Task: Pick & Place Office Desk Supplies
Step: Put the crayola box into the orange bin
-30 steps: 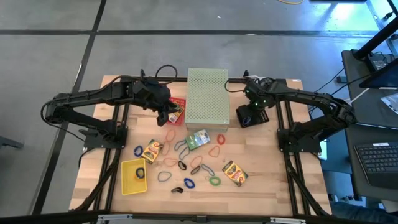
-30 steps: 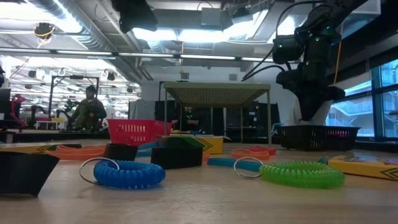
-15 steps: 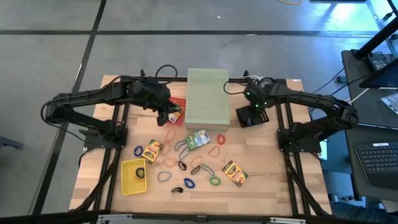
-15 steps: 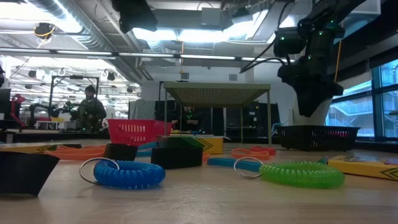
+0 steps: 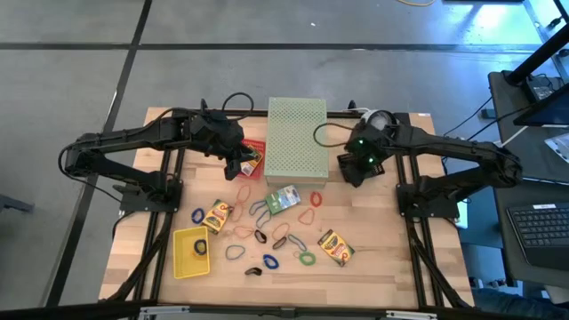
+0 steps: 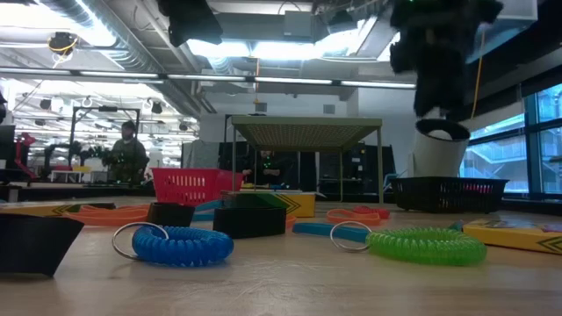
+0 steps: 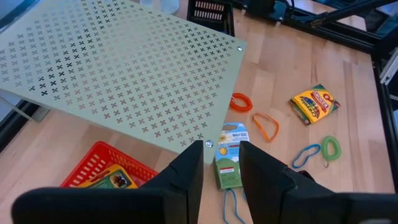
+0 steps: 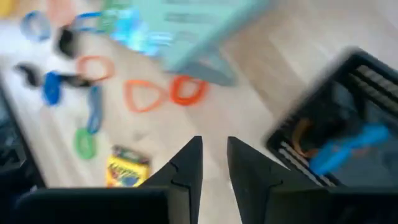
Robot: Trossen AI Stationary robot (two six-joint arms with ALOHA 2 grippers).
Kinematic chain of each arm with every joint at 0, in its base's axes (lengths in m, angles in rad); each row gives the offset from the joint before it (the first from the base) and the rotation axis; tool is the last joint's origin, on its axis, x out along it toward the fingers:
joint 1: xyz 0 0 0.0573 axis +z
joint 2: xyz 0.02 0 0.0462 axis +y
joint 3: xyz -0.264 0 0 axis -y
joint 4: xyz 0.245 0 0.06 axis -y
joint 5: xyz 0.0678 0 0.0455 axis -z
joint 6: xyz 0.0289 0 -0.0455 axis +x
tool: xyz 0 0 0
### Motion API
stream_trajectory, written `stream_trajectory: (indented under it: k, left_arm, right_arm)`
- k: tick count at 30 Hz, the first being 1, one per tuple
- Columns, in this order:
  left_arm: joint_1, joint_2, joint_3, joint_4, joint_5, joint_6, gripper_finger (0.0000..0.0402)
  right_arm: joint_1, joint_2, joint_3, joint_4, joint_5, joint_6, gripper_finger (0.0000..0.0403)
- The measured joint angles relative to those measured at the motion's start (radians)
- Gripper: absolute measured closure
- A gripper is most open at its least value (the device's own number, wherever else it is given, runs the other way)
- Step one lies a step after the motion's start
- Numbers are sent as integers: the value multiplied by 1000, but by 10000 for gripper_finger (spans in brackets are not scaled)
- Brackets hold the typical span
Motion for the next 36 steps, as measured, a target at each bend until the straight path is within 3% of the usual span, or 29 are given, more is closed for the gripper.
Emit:
stream_trajectory:
  k: [4,10,16,28,36]
  left_arm:
    - [0,0,0,0,1,0,304]
    - [0,0,0,0,0,15,304]
    - [0,0,0,0,-6,24,304]
    - [0,0,0,-1,-8,50,304]
    - [0,0,0,-1,3,52,304]
  right_arm:
    - [109,6,72,9,0,-38,340]
    - [244,34,67,2,2,-38,351]
    - [371,153,57,93,1,-40,352]
    - [527,409,57,227,10,-14,352]
    - [558,479,56,234,117,15,352]
